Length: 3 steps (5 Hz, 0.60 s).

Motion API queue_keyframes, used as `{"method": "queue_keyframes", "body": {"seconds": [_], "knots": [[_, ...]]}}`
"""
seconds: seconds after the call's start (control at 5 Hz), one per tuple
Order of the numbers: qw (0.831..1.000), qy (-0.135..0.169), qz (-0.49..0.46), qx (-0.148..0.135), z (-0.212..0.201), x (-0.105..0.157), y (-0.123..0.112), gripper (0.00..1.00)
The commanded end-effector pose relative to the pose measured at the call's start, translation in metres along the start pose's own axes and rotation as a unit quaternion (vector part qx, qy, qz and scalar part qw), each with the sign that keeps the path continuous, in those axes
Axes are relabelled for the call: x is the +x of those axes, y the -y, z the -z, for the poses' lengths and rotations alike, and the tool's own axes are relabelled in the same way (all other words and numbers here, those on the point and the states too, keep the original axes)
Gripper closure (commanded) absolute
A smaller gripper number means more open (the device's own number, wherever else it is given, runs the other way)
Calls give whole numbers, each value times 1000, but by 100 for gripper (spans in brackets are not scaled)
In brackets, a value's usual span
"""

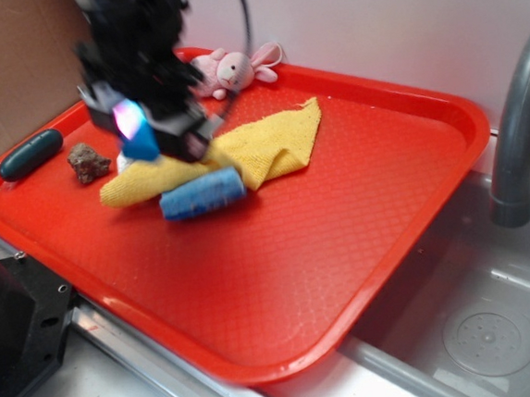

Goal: Grab the blue block.

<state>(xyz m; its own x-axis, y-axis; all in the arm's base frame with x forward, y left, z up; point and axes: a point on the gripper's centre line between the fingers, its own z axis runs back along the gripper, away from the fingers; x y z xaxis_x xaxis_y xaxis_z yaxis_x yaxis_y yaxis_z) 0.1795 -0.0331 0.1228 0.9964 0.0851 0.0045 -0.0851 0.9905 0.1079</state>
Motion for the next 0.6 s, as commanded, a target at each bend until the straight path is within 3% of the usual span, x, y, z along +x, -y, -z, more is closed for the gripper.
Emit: {"method": "queue_keyframes", "body": {"seconds": [0.0, 0.2, 0.4], "knots": [[998, 54, 31, -19, -112, -11, -14, 100], [997, 61, 43, -8, -140, -19, 6, 100], [998, 38, 41, 4, -131, -23, 9, 100]]}}
